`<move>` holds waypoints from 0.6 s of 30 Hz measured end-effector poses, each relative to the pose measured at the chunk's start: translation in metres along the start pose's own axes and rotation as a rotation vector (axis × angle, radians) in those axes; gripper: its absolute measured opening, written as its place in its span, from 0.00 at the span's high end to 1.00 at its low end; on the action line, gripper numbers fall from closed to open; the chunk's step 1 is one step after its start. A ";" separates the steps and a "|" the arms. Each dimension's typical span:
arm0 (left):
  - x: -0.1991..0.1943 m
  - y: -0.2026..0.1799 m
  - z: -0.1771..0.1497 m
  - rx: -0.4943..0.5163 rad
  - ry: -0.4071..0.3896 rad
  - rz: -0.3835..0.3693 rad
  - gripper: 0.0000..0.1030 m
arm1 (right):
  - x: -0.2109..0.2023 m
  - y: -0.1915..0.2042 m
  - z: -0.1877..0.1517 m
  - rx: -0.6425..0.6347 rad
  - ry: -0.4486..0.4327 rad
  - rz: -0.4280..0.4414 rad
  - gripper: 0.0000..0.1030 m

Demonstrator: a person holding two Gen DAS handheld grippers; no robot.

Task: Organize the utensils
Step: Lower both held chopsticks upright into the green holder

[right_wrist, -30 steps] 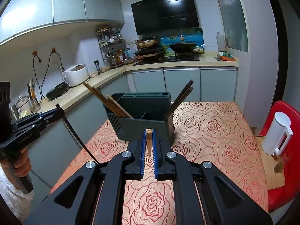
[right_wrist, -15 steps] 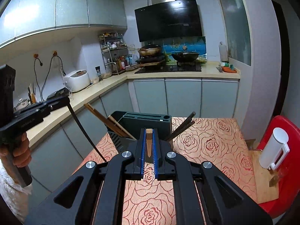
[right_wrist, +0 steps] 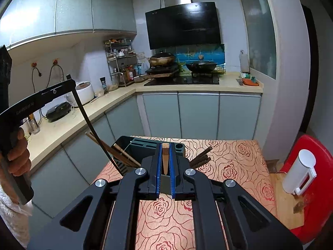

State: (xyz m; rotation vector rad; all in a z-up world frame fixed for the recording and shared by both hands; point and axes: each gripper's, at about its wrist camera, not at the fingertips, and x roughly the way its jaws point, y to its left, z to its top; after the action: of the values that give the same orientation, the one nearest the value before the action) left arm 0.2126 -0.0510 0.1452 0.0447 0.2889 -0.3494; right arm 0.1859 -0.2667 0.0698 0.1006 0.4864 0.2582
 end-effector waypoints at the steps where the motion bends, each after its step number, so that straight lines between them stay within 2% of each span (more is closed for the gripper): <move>1: 0.003 -0.001 0.001 0.000 -0.004 0.001 0.93 | 0.002 0.000 0.001 0.002 0.002 0.000 0.93; 12: 0.046 -0.003 0.006 -0.048 -0.036 0.037 0.93 | 0.039 0.000 0.018 -0.010 0.046 -0.046 0.93; 18: 0.082 0.007 -0.022 -0.067 0.029 0.056 0.93 | 0.069 -0.008 0.015 0.015 0.127 -0.023 0.93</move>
State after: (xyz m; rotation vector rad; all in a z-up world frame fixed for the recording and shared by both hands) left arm 0.2829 -0.0696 0.1010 -0.0077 0.3272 -0.2838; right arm 0.2535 -0.2559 0.0509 0.0937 0.6150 0.2391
